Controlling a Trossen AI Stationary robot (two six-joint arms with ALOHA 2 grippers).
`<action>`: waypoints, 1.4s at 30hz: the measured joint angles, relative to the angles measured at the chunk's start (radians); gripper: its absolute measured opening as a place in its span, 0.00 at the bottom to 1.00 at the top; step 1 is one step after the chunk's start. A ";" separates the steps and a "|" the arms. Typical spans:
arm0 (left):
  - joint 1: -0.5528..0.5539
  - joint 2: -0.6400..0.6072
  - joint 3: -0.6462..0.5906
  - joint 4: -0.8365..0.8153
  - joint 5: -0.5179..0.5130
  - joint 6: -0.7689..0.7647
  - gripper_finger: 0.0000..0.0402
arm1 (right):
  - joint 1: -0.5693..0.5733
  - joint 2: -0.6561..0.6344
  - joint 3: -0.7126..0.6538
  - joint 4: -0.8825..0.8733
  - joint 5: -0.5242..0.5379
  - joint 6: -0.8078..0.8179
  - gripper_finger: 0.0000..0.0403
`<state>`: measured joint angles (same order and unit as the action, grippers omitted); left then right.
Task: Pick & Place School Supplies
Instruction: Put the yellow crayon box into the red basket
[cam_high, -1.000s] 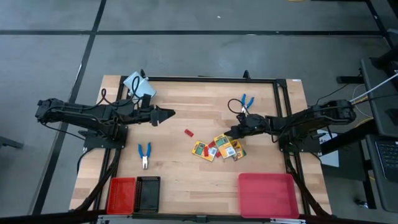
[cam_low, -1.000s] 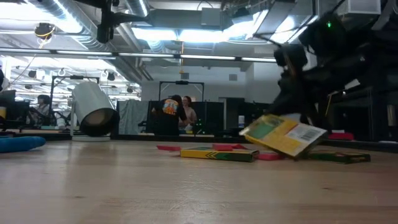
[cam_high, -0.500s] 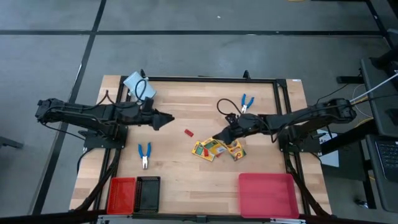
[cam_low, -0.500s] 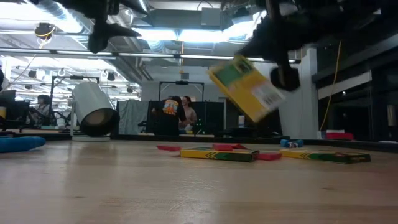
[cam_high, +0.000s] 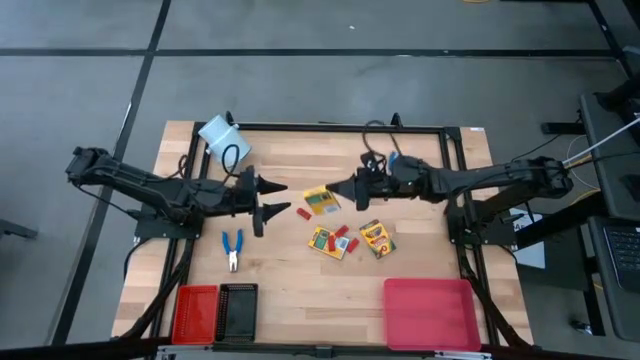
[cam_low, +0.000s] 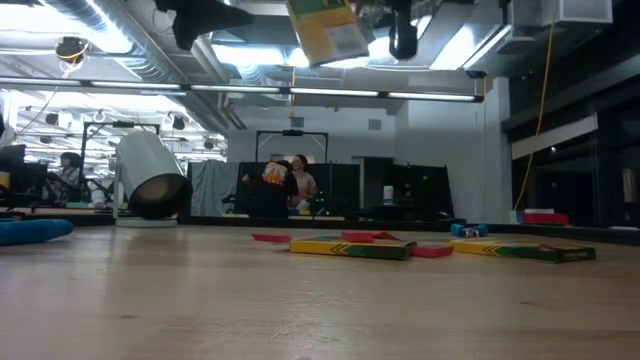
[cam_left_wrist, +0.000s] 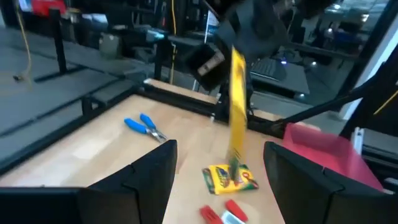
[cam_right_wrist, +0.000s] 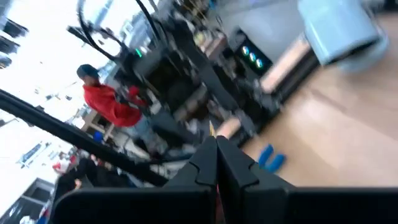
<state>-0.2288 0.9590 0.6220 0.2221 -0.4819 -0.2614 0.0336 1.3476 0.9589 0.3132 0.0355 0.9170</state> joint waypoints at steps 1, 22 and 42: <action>0.002 0.013 0.000 0.023 0.001 0.010 0.59 | -0.007 0.000 0.007 0.011 0.002 -0.007 0.00; 0.185 0.162 0.000 0.280 0.351 -0.154 0.59 | -0.026 0.052 0.062 0.061 -0.028 -0.043 0.00; 0.186 0.153 0.002 0.335 0.366 -0.163 0.06 | -0.026 0.054 0.061 0.125 -0.028 -0.098 0.01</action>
<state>-0.0425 1.1120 0.6241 0.5574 -0.1158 -0.4240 0.0074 1.4012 1.0203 0.4380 0.0071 0.8193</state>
